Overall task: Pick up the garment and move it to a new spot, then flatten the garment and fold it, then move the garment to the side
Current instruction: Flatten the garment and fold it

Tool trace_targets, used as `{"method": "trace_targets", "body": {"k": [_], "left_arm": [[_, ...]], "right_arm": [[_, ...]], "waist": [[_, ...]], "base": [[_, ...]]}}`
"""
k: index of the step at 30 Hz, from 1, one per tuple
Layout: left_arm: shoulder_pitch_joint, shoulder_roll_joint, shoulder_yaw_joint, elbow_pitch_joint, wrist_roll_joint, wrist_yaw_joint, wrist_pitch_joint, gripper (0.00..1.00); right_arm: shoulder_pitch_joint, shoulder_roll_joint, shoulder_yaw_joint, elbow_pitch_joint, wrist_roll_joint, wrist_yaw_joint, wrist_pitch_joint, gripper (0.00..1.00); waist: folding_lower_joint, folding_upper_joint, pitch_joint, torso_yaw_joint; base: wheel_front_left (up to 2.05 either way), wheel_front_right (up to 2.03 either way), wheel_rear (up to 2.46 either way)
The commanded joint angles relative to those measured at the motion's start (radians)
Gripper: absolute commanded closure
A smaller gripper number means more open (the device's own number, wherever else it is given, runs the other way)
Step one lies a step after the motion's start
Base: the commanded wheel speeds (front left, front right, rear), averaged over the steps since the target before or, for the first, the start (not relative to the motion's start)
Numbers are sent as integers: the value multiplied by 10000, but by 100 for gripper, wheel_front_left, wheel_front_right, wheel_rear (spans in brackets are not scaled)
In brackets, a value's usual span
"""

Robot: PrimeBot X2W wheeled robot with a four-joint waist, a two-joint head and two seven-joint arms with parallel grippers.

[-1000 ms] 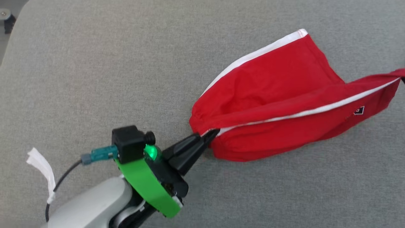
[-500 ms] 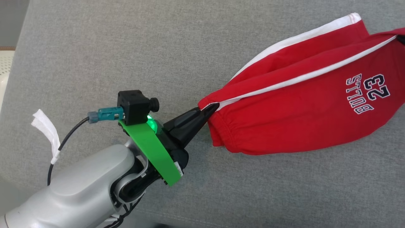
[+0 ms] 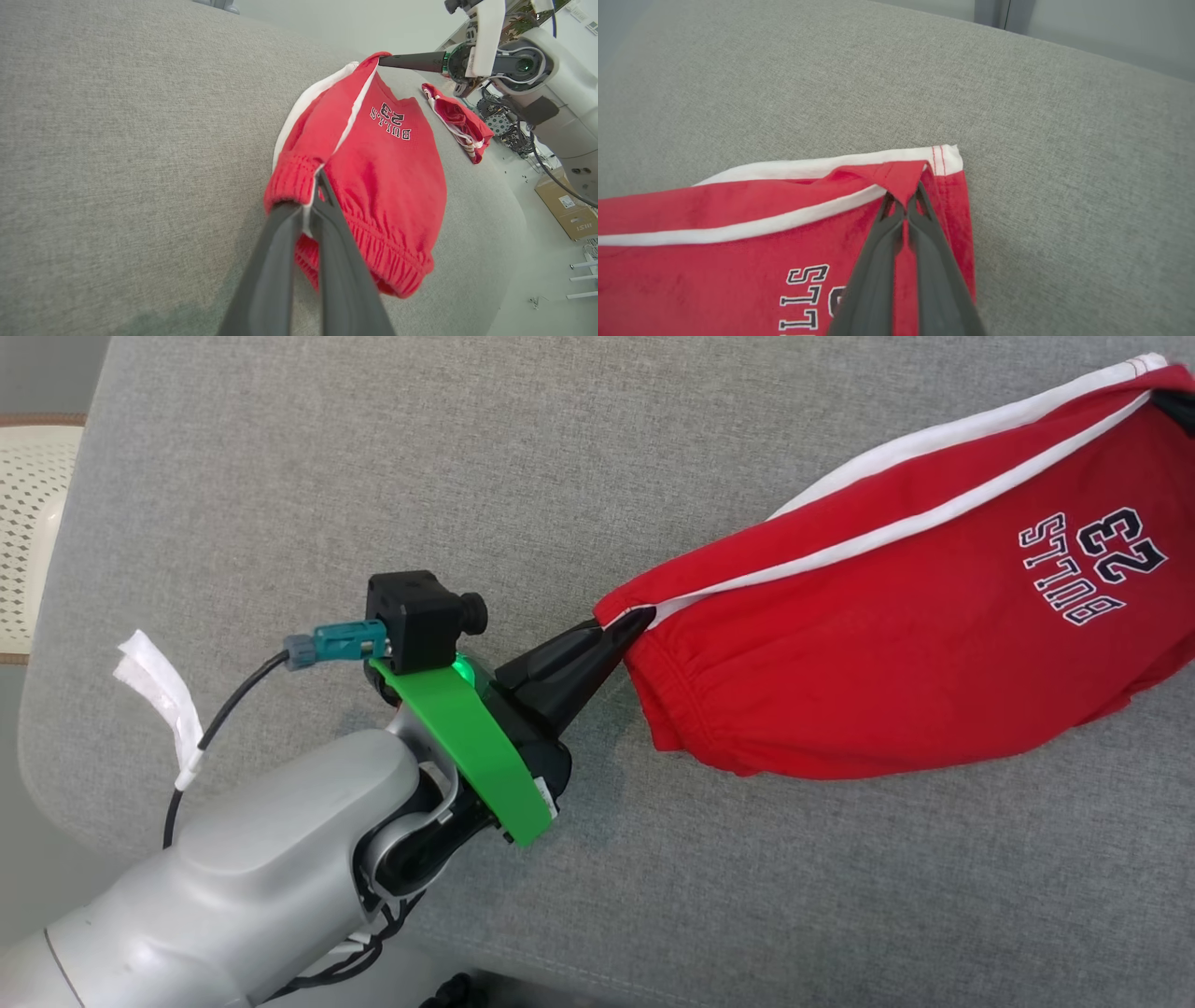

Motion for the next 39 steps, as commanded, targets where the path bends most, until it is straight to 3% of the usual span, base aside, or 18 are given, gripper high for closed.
{"method": "trace_targets", "body": {"k": [1,2,3,8,12,19,26,32,36,39], "left_arm": [[-131,-43,-10,83,-39,-1,-65,53],[-126,-61,-14,139,-21,-1,-77,6],[-105,-72,-16,227,16,-1,-91,0],[290,-51,532,496,556,-1,-89,0],[1159,-47,2024,909,1905,88,-86,0],[4055,-652,5063,219,4281,1337,-85,0],[6437,-1668,6673,-982,5886,2017,-84,0],[7517,-2717,7243,-1352,7549,2084,-83,0],[8011,-3484,7599,-1331,8250,1788,-85,0],[8195,-3758,7689,-1220,8700,1467,-85,0]], "right_arm": [[-153,24,39,44,-20,1,-169,0],[-174,75,73,63,-8,0,-283,0],[-176,135,93,93,29,1,-432,0],[216,276,-56,167,288,1,-1213,0],[1163,433,-296,-31,562,1,-2138,0],[3552,704,-804,-227,593,0,-3756,0],[4772,1096,-1128,337,-29,1,-4532,0],[4225,1340,-1327,1529,-1329,1,-4339,0],[3669,1559,-1598,2524,-2094,1,-3831,0],[3342,1668,-1861,3218,-2648,1,-3537,0]], "waist": [[0,0,-12,-28],[0,0,-35,-54],[0,0,-79,-94],[0,0,-494,-281],[0,0,-1100,-511],[0,0,-2160,-793],[0,0,-2620,-510],[0,0,-2673,274],[0,0,-2647,942],[0,0,-2591,1325]], "base": [[0,0,0],[0,0,0],[0,0,0],[0,0,0],[0,0,0],[0,0,0],[0,0,0],[0,0,0],[0,0,0],[0,0,0]]}}
